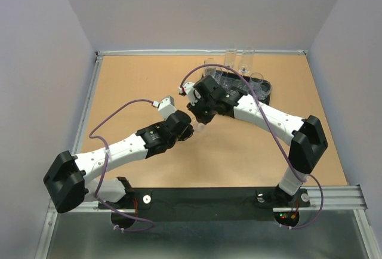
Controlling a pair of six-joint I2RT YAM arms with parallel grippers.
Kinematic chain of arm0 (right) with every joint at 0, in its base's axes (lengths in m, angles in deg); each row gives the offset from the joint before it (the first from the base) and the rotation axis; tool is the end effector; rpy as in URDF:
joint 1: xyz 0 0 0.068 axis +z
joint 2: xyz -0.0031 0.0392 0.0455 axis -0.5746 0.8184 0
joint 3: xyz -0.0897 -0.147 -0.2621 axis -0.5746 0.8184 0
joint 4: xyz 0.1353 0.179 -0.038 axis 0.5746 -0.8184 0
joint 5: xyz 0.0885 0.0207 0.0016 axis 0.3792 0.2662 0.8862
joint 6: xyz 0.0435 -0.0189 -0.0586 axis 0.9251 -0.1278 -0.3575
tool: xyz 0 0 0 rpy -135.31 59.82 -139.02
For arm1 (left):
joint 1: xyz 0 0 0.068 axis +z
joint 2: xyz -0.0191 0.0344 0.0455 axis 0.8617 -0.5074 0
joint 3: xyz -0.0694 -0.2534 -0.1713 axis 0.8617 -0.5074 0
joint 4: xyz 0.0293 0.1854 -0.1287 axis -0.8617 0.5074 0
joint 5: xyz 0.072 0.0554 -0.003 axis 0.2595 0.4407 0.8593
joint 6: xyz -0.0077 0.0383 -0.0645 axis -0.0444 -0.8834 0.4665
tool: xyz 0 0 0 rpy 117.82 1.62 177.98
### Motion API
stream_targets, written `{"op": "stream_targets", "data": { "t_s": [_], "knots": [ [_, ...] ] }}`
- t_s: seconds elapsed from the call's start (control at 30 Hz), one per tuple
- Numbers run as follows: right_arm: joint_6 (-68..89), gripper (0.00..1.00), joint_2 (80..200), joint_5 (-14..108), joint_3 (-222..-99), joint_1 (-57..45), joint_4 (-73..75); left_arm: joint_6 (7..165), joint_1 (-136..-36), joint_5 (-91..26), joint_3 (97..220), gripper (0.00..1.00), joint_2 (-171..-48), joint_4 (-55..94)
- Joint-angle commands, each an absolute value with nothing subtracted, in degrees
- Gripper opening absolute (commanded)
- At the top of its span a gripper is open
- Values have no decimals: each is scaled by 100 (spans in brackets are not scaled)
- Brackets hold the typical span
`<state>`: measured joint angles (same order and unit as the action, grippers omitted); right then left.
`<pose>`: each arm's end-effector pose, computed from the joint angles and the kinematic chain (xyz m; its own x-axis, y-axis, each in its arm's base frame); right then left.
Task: Place the glasses into the tray
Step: Pass the glass from one robot arm to another
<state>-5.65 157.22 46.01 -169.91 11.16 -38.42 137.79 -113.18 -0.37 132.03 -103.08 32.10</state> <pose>0.2458 0.2669 0.3161 -0.4212 -0.6766 -0.6040 -0.8453 0.5342 -0.0090 0.1601 -0.1743 0.2974 -0.6294 -0.5240 -0.5739 -0.0538 0.7661 -0.6405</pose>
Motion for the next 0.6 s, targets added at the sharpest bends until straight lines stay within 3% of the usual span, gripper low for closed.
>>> {"op": "stream_targets", "data": {
  "t_s": [0.0,0.07,0.23,0.43,0.57],
  "knots": [
    [-635,16,15747,4329,-17368,1195,-3713,13678,-11365,147,13466,0,-10094,3136],
    [-652,12,15747,4355,-17386,1195,-3722,13581,-11365,103,13378,1,-9988,3022],
    [-723,1,15659,4496,-17342,1186,-3740,13282,-11365,58,12922,30,-9224,2346],
    [-863,0,15379,4803,-17211,1177,-3748,12939,-11365,6,12447,54,-8530,2019],
    [-1082,0,15133,5311,-17053,932,-3748,12746,-11365,-47,12297,63,-8274,1967]
  ]
}}
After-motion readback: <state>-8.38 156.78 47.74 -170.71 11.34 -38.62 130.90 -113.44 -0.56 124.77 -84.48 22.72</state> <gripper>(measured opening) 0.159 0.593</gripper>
